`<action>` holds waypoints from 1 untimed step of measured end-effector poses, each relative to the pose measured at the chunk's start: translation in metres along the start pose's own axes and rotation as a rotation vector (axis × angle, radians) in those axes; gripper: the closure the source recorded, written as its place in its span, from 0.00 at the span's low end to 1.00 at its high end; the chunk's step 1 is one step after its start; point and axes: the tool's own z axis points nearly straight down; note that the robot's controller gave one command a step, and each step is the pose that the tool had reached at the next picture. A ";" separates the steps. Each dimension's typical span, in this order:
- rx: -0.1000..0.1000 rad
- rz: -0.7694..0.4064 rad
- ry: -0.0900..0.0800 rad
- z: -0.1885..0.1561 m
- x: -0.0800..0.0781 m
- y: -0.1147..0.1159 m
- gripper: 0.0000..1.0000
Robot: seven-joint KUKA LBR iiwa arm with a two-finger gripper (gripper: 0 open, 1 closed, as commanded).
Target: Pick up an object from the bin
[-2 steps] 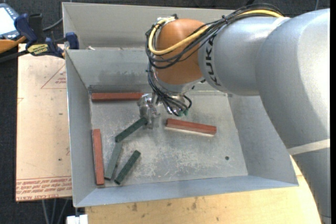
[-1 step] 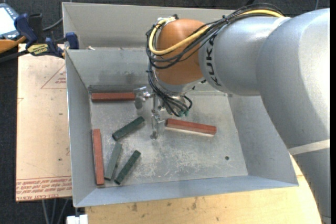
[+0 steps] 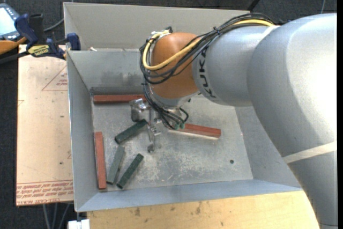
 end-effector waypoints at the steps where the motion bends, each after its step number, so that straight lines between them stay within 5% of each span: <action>1: 0.001 0.003 -0.004 -0.003 -0.001 -0.001 1.00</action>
Offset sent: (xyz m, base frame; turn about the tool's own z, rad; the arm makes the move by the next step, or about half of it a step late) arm 0.0000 0.0000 0.0000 0.0000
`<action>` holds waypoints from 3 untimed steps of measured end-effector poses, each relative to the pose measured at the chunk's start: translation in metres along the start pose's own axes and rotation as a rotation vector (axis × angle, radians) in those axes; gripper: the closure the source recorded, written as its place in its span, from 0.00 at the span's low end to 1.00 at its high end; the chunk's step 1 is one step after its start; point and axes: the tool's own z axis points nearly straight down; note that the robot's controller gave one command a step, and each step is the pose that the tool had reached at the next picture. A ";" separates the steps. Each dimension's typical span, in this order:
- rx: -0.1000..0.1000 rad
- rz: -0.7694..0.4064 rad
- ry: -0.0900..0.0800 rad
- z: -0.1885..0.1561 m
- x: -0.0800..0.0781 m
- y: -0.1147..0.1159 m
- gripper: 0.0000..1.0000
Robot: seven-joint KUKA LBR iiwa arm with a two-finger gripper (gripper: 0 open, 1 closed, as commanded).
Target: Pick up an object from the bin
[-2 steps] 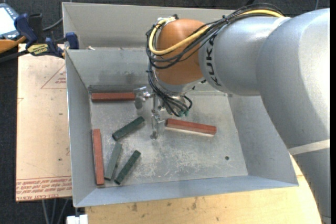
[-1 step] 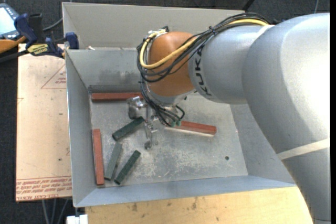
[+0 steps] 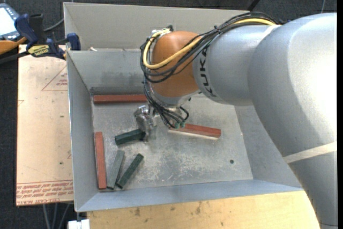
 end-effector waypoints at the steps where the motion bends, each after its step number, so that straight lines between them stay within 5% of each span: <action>1: 0.000 0.001 -0.001 0.001 0.000 0.000 0.00; 2: 0.000 0.002 0.001 0.001 0.000 0.000 1.00; 3: 0.000 0.002 0.000 0.001 0.000 0.000 0.00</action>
Offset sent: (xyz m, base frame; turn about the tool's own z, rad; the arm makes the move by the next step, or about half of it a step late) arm 0.0000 0.0000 0.0000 0.0000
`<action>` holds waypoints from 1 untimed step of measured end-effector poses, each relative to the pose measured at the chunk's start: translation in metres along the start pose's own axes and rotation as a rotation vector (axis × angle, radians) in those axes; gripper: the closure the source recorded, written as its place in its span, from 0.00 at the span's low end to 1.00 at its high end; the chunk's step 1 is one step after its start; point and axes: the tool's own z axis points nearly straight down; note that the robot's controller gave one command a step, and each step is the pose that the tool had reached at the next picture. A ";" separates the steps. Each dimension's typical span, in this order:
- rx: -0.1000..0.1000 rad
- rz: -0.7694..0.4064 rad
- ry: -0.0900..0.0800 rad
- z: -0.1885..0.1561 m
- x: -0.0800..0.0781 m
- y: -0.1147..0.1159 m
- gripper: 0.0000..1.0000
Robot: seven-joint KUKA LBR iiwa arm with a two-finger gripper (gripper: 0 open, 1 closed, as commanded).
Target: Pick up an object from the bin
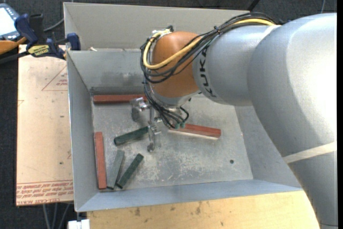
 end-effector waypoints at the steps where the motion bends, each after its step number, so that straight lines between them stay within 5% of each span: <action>1: 0.000 0.000 0.001 -0.001 0.000 0.000 1.00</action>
Offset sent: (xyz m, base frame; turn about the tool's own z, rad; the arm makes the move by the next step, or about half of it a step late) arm 0.0000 0.0000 0.0000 0.0000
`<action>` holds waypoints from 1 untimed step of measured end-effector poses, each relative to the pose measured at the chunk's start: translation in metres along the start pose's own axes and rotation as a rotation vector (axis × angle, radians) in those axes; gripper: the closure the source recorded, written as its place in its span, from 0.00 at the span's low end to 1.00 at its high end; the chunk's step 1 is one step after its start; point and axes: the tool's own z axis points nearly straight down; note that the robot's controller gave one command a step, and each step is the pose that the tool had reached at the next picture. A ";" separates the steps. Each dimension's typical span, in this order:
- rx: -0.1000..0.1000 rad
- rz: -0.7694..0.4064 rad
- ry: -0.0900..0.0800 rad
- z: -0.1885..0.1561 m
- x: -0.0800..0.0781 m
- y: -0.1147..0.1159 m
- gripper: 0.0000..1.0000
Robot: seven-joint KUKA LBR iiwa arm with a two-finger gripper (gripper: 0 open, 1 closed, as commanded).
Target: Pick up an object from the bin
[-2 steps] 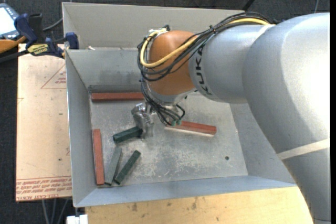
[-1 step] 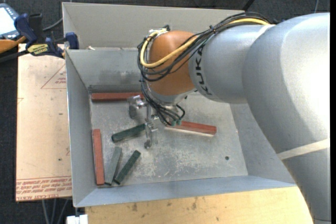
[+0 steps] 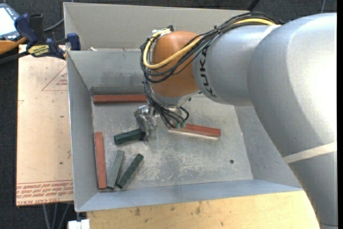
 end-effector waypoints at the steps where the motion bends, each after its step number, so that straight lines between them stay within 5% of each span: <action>1: 0.000 0.000 -0.001 0.001 0.000 0.000 0.00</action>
Offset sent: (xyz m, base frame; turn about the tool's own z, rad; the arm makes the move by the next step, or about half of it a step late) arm 0.0000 0.0000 0.0000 0.0000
